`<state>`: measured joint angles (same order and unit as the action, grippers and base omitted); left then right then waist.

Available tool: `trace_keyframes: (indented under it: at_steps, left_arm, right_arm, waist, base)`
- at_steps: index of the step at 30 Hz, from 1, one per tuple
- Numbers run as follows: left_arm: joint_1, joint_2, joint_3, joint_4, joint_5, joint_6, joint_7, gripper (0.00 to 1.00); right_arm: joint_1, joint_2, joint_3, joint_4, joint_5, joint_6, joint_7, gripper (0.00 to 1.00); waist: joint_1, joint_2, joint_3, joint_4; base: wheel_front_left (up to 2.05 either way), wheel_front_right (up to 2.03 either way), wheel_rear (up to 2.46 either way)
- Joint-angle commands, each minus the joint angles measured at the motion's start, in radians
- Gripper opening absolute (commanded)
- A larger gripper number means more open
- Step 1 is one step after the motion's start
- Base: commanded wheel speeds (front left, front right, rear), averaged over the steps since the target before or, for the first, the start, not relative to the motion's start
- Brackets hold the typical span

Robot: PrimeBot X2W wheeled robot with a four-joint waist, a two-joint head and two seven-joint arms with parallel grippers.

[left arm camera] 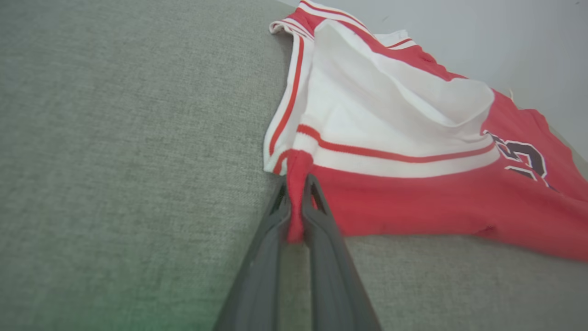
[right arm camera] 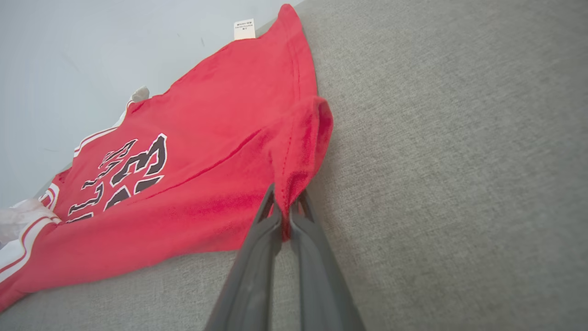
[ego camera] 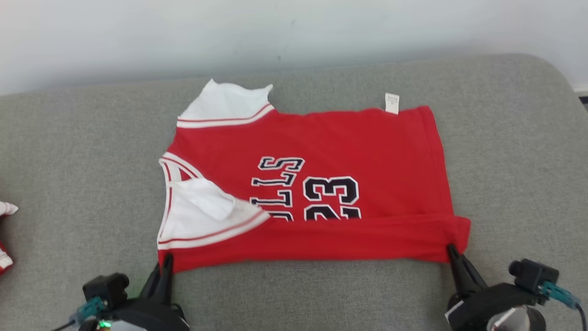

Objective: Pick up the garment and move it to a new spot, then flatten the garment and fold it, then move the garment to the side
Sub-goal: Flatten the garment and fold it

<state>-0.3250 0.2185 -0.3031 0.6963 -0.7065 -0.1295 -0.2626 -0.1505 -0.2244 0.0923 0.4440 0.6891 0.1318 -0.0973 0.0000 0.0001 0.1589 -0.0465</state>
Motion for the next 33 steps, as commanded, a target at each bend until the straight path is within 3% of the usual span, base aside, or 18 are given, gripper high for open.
trace_keyframes:
  at_steps: [1, 12, 22, 23, 24, 25, 26, 33]
  left_arm:
    - [0.028, 0.003, 0.002, -0.019, -0.003, -0.001, -0.002, 0.00]
    - [0.261, -0.031, 0.032, -0.221, 0.006, 0.036, -0.003, 0.00]
    - [0.378, -0.047, 0.024, -0.286, -0.002, 0.069, 0.004, 0.00]
    - [0.380, -0.046, 0.023, -0.284, 0.002, 0.071, 0.004, 0.04]
    - [0.376, -0.041, 0.018, -0.283, 0.018, 0.077, 0.003, 0.33]
    - [0.373, -0.037, 0.016, -0.286, 0.028, 0.080, 0.002, 0.94]
    - [0.372, -0.035, 0.015, -0.286, 0.038, 0.086, 0.000, 1.00]
    - [0.362, -0.051, 0.113, -0.369, 0.133, 0.117, -0.002, 1.00]
  right_arm:
    - [0.024, -0.011, -0.011, -0.008, 0.009, -0.002, -0.005, 0.00]
    - [0.205, -0.020, -0.096, -0.141, 0.018, -0.002, 0.043, 0.00]
    - [0.296, 0.019, -0.162, -0.196, -0.018, -0.002, 0.125, 0.01]
    - [0.296, 0.023, -0.165, -0.197, -0.027, -0.002, 0.130, 0.46]
    - [0.295, 0.029, -0.170, -0.200, -0.037, -0.002, 0.129, 1.00]
    - [0.295, 0.035, -0.175, -0.202, -0.047, -0.002, 0.127, 1.00]
    - [0.293, 0.041, -0.181, -0.208, -0.058, -0.002, 0.122, 1.00]
    - [0.270, 0.061, -0.190, -0.282, -0.135, -0.002, 0.012, 1.00]
  waist:
    - [0.0000, -0.0001, -0.022, 0.000]
    - [0.0000, -0.0001, -0.100, 0.001]
    - [0.0000, -0.0001, -0.126, 0.019]
    - [0.0000, -0.0001, -0.128, 0.020]
    - [0.0000, -0.0001, -0.130, 0.023]
    - [0.0000, -0.0001, -0.134, 0.025]
    - [0.0000, -0.0001, -0.135, 0.026]
    - [0.0000, -0.0001, -0.144, 0.040]
  base:
    - [0.00, 0.00, 0.00]
    - [0.00, 0.00, 0.00]
    - [0.00, 0.00, 0.00]
    - [0.00, 0.00, 0.00]
    - [0.00, 0.00, 0.00]
    - [0.00, 0.00, 0.00]
    - [0.00, 0.00, 0.00]
    - [0.00, 0.00, 0.00]
